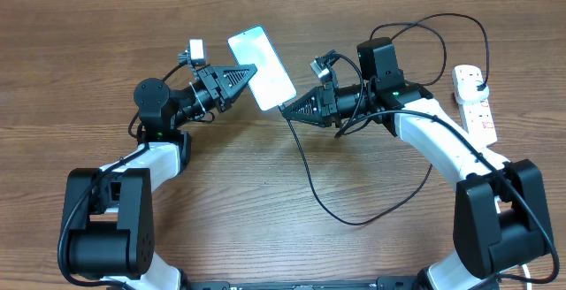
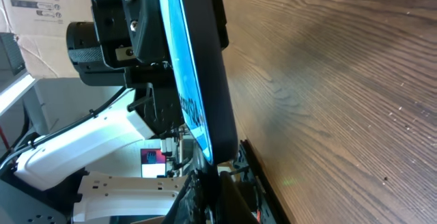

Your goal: Plug charger to phone and switch on socket

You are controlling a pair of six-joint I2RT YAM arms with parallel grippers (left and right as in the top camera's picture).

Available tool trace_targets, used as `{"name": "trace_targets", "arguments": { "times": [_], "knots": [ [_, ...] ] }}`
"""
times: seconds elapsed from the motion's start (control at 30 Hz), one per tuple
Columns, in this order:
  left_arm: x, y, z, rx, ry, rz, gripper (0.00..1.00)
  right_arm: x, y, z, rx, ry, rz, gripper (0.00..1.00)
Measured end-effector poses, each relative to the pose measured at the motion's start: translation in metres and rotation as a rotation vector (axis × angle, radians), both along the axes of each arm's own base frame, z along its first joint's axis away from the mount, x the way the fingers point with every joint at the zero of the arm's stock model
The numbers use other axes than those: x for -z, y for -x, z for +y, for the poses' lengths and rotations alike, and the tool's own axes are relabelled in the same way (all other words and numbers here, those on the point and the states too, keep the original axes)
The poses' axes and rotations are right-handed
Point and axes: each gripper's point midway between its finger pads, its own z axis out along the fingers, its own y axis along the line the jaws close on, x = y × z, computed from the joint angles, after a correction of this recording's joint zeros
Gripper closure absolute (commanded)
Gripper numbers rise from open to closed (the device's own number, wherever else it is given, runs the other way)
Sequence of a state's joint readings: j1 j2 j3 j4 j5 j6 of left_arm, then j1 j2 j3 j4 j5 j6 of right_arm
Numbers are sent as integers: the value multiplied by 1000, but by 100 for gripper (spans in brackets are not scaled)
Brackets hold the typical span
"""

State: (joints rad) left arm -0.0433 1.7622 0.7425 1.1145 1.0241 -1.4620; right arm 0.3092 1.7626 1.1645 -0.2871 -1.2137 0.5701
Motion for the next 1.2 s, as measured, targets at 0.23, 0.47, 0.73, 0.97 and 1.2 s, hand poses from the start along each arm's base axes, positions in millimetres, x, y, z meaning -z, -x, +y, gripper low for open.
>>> {"name": "trace_targets", "arguments": {
  "times": [0.23, 0.47, 0.73, 0.97, 1.2],
  "knots": [
    [-2, -2, 0, -10, -4, -17, 95, -1, -5, 1, 11, -3, -37, 96],
    [-4, -4, 0, -14, -8, -31, 96, -2, -8, 2, 13, -12, -71, 96],
    [-7, -4, 0, -11, -9, -38, 96, -4, -9, 2, 13, -18, -90, 96],
    [-7, -3, -1, -5, -9, -39, 95, -5, -7, 2, -2, -31, -94, 77],
    [16, 22, -15, 162, -44, 46, 95, 5, -3, -18, 13, 26, -103, 36]
  ]
}}
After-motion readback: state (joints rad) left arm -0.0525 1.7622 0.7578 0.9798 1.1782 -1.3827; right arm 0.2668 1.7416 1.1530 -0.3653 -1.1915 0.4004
